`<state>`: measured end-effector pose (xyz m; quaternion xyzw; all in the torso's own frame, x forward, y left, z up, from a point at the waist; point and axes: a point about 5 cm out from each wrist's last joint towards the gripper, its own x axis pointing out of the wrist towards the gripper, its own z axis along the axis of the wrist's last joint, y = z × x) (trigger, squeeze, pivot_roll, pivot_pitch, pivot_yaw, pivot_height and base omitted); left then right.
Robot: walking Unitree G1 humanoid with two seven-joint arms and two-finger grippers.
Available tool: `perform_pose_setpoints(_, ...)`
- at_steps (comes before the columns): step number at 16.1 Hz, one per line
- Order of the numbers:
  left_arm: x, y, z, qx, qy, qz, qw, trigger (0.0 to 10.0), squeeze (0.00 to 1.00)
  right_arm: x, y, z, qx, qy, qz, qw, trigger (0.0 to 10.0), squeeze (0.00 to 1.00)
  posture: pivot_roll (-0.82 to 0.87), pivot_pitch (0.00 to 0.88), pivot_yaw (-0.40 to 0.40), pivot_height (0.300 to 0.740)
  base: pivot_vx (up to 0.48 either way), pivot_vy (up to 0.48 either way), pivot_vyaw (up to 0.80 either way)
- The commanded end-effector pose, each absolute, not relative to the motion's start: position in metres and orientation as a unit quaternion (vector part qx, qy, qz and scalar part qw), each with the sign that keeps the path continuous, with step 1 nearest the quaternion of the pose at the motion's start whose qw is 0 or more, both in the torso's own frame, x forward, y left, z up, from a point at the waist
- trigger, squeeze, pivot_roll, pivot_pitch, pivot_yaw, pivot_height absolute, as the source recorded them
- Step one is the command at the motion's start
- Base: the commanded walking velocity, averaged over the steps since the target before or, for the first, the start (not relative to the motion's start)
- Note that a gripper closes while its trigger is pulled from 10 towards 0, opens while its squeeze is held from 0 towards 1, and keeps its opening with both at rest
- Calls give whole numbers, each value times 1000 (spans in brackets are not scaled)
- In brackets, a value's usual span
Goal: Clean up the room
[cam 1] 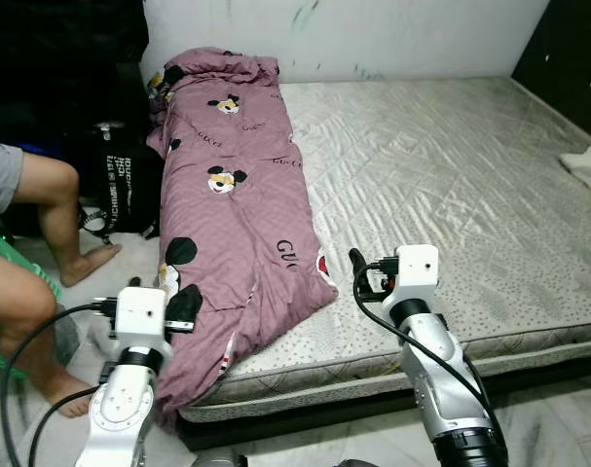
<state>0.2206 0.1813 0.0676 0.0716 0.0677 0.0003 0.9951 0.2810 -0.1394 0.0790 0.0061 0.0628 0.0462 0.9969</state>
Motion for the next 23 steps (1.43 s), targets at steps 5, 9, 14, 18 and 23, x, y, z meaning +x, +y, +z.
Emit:
perform_pose_setpoints(5,224,182,71,76,60,0,995,10000,0,285,-142,83,6,58,42,997,10000,0,96,0,-33,740,0,371,0)
perform_pose_setpoints(9,224,181,72,76,59,0,995,10000,0,285,-142,84,7,58,42,997,10000,0,96,0,-32,740,0,0,0)
perform_pose_setpoints(14,224,181,71,78,61,1,995,10000,0,285,-142,83,6,60,44,997,10000,0,97,0,-33,740,0,0,0)
perform_pose_setpoints(18,224,182,72,81,61,2,995,10000,0,285,-138,84,-8,55,56,997,10000,0,97,0,-34,740,0,0,387)
perform_pose_setpoints(23,224,182,72,80,61,3,995,10000,0,287,-140,85,2,55,50,997,10000,0,96,0,-33,740,0,0,86)
